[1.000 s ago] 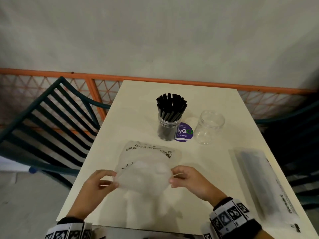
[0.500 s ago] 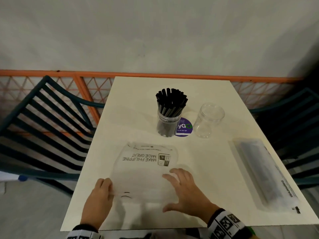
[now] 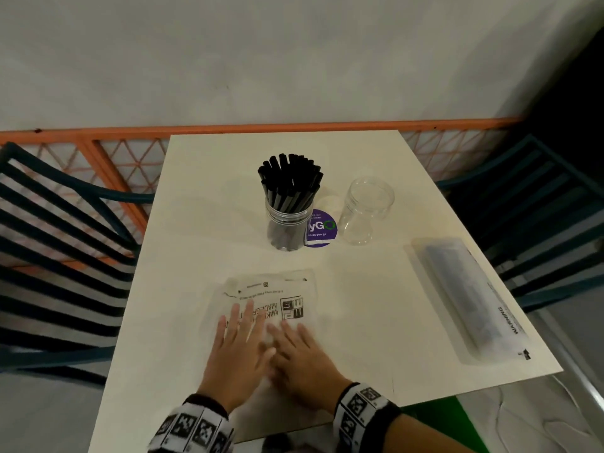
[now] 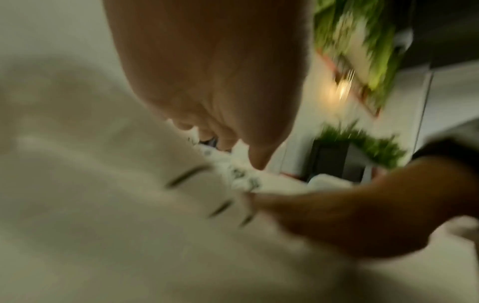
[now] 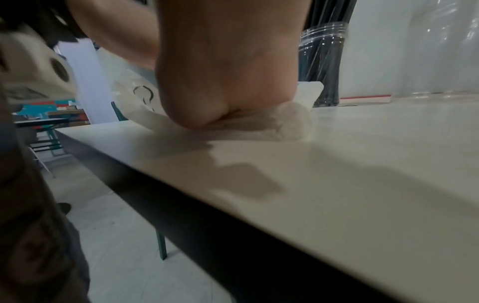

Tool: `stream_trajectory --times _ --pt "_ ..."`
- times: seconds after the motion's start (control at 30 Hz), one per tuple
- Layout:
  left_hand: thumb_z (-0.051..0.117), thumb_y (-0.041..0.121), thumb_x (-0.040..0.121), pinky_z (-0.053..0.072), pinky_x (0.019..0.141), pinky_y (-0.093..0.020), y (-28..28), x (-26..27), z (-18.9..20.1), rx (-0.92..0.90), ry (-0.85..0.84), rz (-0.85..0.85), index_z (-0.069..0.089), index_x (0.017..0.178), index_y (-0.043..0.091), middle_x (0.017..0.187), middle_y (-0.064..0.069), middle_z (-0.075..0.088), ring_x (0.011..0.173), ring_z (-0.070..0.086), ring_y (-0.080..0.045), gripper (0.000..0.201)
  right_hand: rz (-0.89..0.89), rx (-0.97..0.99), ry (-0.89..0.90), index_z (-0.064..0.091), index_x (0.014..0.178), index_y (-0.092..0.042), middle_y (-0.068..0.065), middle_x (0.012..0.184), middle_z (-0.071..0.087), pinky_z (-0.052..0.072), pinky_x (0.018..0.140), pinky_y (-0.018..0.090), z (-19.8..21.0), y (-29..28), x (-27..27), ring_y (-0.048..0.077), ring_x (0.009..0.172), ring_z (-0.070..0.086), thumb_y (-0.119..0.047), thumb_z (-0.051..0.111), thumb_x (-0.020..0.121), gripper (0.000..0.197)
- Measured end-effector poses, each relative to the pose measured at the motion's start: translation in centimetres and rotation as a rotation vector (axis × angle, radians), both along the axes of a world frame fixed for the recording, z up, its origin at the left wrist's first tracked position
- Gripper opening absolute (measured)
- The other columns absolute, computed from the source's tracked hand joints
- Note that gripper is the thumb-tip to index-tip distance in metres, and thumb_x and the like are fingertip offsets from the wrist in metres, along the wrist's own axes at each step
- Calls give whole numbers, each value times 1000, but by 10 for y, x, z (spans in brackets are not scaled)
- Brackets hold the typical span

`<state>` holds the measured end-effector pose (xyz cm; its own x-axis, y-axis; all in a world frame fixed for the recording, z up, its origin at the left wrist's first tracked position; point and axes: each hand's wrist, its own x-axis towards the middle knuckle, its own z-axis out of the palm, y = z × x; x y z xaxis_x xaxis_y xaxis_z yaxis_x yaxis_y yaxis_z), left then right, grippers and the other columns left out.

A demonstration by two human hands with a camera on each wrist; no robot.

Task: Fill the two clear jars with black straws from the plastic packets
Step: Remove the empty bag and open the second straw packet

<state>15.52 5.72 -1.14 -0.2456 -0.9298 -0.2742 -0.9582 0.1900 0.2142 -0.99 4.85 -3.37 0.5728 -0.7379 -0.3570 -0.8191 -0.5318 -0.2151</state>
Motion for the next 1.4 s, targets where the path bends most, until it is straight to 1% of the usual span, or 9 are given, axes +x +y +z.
stream_trajectory --times 0.2,0.3,0.4,0.57,0.67,0.83,1.07,1.27,1.4 --pt "-4 83 70 21 110 -45 -16 30 -28 102 4 117 19 143 6 151 -9 10 139 25 -29 109 -35 -3 25 49 133 -21 -4 138 53 38 106 32 -9 -4 -7 13 128 48 -46 2 96 65" --pt "16 81 71 4 116 -41 -22 28 -16 193 1 135 -2 146 15 153 -1 -15 144 -3 -21 101 42 83 -245 46 134 -7 10 145 43 25 114 33 10 -14 -15 22 137 35 -49 6 94 70" --pt "48 40 90 15 115 -34 -21 27 10 160 149 194 19 145 16 156 -5 12 143 16 -20 66 -186 235 -607 61 115 -1 18 122 61 38 102 31 48 -32 -47 25 113 53 -33 37 99 43" --pt "60 19 86 46 86 -29 -16 -3 69 -84 355 294 56 122 19 122 -3 61 107 59 -20 37 -636 -266 -641 69 98 -7 13 100 69 44 92 33 58 -66 -176 25 96 60 -21 53 81 27" --pt "58 24 86 45 70 -15 -22 -48 91 -131 467 263 58 114 30 108 12 60 95 60 -8 29 -957 -355 -350 58 119 -4 24 119 57 39 96 46 60 -77 -262 42 111 51 -21 62 81 42" --pt "61 28 86 38 71 1 -47 -137 81 -103 565 140 62 106 28 101 19 60 86 58 8 21 -1264 184 -244 39 131 -10 18 127 51 46 95 48 38 -81 -345 36 112 51 -66 70 61 95" --pt "56 25 89 39 77 -4 -70 -223 52 26 698 165 55 119 25 110 13 59 97 60 -4 30 -932 273 -389 48 119 -9 6 114 55 47 70 27 39 -99 -336 22 98 56 -51 84 53 87" --pt "45 39 91 32 104 -29 -75 -242 53 77 819 488 25 143 21 142 1 38 127 40 -17 58 -248 16 -201 41 120 -16 5 116 52 43 80 32 69 -96 -301 24 96 55 -45 70 70 65" --pt "40 42 93 33 105 -28 -76 -236 55 93 787 522 38 136 23 135 -1 47 124 46 -18 47 8 -161 -207 36 133 -21 1 125 52 33 91 31 69 -90 -288 22 109 47 -36 63 77 64"
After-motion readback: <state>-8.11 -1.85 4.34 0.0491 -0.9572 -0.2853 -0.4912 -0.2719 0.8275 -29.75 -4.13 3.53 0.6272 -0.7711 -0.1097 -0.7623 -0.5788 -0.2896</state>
